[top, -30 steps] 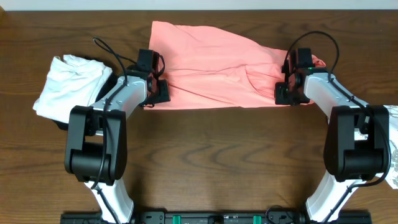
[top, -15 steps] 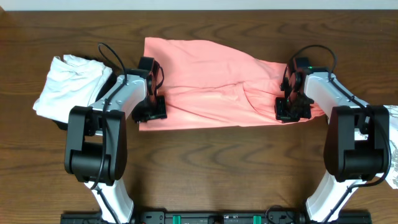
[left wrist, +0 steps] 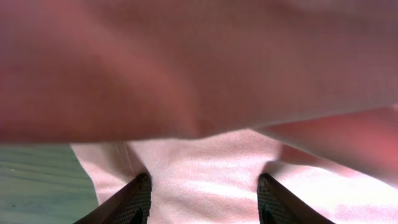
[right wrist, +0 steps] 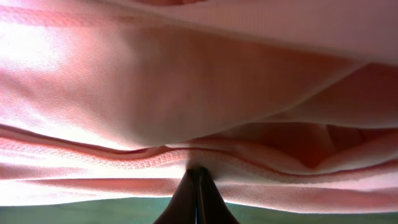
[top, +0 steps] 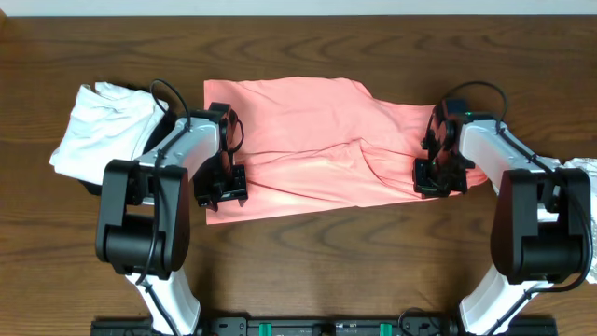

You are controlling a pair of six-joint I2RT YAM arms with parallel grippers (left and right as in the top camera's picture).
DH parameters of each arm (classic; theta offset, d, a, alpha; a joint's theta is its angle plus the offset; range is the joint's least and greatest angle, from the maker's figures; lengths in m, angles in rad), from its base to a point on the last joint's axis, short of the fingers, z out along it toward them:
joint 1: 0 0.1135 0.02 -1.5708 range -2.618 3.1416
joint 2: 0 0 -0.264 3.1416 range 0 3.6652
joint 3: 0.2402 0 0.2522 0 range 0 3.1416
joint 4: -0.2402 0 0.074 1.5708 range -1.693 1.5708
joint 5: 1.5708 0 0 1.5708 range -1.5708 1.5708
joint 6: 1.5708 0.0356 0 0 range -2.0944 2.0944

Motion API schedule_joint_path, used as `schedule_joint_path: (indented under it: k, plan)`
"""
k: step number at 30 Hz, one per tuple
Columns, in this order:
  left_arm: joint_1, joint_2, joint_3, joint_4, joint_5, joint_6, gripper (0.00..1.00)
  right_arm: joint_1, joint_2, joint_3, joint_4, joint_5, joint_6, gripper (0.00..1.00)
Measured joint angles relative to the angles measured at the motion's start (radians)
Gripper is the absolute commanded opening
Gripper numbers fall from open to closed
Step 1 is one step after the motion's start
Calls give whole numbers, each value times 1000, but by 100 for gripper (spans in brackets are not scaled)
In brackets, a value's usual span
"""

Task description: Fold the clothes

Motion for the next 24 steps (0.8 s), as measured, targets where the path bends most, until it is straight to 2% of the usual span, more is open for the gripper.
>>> schedule_joint_path:
  k: [10,24]
  plan:
    - [1,-5,-5,0,-12,0,56,-2,3,-15,-51,-53,7,1]
    - [-7,-6,-6,-30,-111,1,56,-2,9,-50,-101,-122,13,1]
